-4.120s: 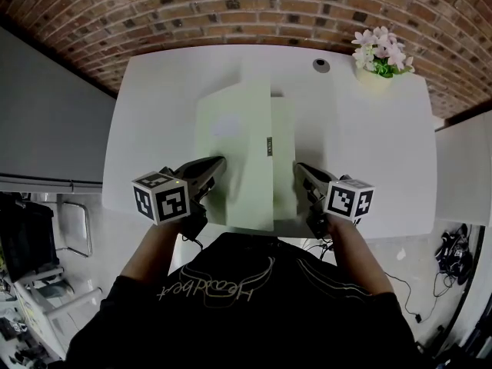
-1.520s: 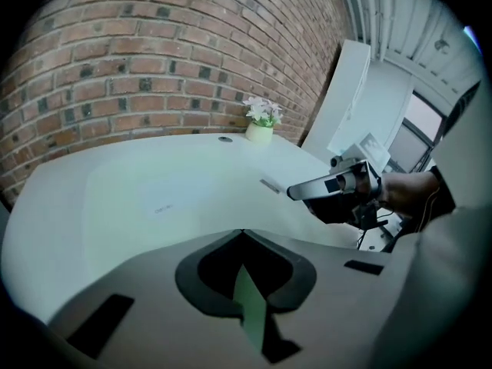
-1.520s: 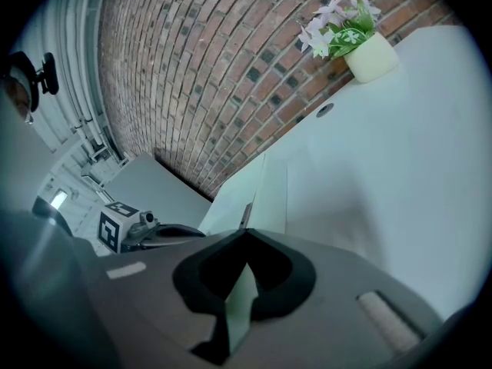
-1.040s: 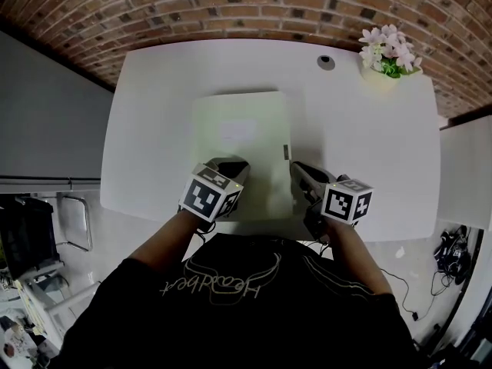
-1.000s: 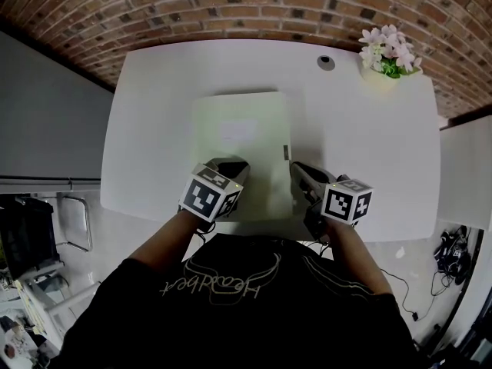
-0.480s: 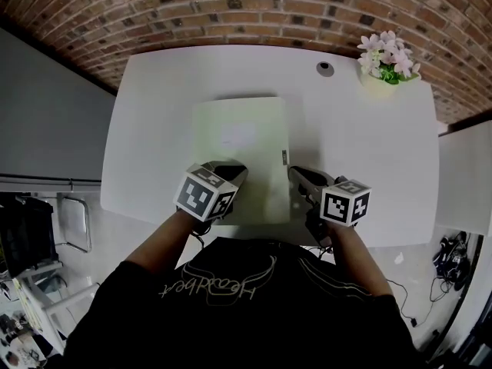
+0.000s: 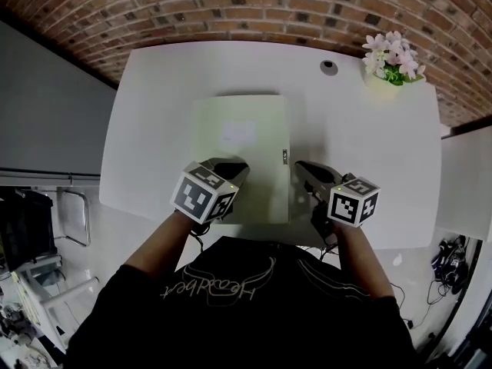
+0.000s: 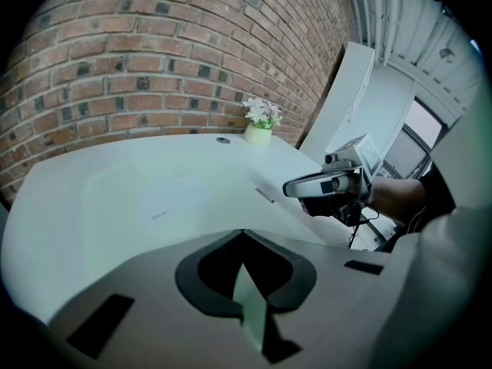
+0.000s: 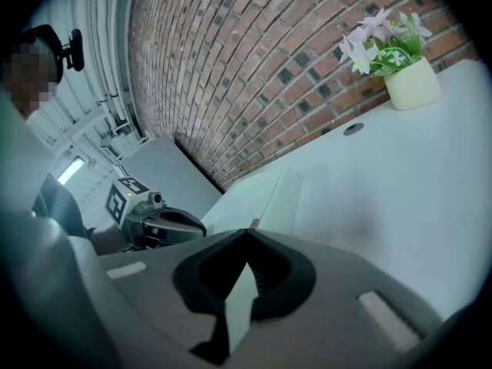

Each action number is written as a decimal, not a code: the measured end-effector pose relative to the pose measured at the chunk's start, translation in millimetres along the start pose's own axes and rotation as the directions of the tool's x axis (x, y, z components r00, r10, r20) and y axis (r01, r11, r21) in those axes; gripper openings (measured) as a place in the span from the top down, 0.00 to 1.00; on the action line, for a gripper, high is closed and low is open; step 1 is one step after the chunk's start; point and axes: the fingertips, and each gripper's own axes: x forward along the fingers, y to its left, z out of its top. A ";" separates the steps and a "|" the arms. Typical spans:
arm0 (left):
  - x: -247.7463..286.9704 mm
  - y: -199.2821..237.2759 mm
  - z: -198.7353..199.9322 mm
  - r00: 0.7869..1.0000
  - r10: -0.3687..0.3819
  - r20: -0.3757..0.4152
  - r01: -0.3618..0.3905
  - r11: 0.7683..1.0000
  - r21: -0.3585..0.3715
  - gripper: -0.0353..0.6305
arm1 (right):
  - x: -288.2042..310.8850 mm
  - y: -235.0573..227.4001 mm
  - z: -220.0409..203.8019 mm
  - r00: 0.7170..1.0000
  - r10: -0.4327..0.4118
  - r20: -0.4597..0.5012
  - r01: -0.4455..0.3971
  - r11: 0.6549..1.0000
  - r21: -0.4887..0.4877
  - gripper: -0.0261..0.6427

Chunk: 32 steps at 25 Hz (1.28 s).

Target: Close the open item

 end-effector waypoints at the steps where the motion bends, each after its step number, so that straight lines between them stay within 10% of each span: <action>1: -1.6 -1.0 1.8 1.000 -0.002 0.010 0.003 1.000 -0.004 0.94 | -1.6 0.3 1.6 1.000 0.003 0.004 -0.003 1.000 -0.006 0.96; 14: -47.7 -37.9 24.1 0.966 -0.122 0.229 0.131 0.991 -0.023 0.94 | -37.8 48.4 16.3 0.998 0.058 -0.037 -0.067 0.944 -0.324 0.96; 25: -137.9 -88.0 33.9 0.838 -0.280 0.468 0.310 0.951 0.012 0.94 | -90.0 151.6 26.2 0.972 0.192 0.132 -0.139 0.933 -0.332 0.96; 32: -177.0 -119.2 -6.1 0.807 -0.333 0.488 0.342 0.937 0.074 0.94 | -105.8 221.4 -13.7 0.952 0.248 0.177 -0.181 0.928 -0.326 0.96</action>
